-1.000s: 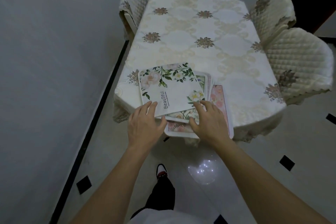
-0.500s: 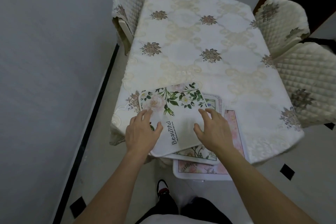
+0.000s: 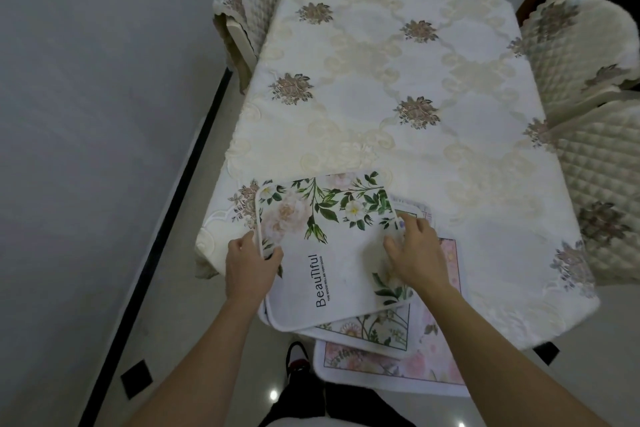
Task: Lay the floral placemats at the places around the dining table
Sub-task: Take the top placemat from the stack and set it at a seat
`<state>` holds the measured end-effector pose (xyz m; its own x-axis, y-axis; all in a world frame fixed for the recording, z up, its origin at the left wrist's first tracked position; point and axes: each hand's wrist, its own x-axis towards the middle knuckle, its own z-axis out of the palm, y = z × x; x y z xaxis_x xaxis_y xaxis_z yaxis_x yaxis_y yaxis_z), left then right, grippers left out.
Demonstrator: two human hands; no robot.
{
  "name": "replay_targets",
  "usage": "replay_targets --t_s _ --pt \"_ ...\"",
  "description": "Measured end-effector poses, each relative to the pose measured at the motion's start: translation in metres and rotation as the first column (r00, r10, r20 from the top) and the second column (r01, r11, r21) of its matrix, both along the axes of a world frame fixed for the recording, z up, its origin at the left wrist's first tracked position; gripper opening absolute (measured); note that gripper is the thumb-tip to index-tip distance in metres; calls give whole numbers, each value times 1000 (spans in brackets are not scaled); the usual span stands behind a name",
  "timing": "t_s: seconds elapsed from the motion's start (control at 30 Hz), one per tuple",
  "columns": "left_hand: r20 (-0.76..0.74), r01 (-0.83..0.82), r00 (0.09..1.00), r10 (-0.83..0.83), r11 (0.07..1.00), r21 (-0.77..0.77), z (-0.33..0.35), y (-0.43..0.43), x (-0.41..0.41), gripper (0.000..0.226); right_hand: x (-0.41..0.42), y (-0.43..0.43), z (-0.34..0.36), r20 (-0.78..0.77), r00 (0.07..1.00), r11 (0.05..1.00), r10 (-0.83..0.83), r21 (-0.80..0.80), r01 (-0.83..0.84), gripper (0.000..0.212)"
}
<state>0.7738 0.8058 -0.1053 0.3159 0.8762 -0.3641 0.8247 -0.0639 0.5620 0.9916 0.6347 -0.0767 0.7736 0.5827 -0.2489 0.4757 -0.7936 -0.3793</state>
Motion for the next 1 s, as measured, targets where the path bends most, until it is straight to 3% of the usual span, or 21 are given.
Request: replay_targets --t_s 0.2,0.3,0.4,0.6,0.7,0.8,1.0 --pt "18 -109 994 111 991 -79 -18 1 6 56 17 13 -18 -95 994 997 -59 -58 54 53" --pt "-15 -155 988 155 988 -18 -19 -1 8 63 21 14 -23 -80 995 994 -67 -90 60 53" --pt "31 -173 984 174 984 -36 -20 -1 9 50 24 16 -27 -82 994 993 -68 -106 59 52" --pt "154 -196 966 206 978 -76 -25 -3 9 33 25 19 -33 -231 959 986 -163 -4 167 52" --pt "185 -193 962 202 979 -65 -22 -2 12 21 27 21 -38 -304 936 976 -176 71 207 41" --pt "221 -159 960 171 985 -72 -18 -2 13 22 25 20 -42 -378 913 962 -154 152 225 25" --pt "278 -115 950 142 987 -109 -5 5 12 19 17 17 -27 -504 856 929 -116 251 273 21"
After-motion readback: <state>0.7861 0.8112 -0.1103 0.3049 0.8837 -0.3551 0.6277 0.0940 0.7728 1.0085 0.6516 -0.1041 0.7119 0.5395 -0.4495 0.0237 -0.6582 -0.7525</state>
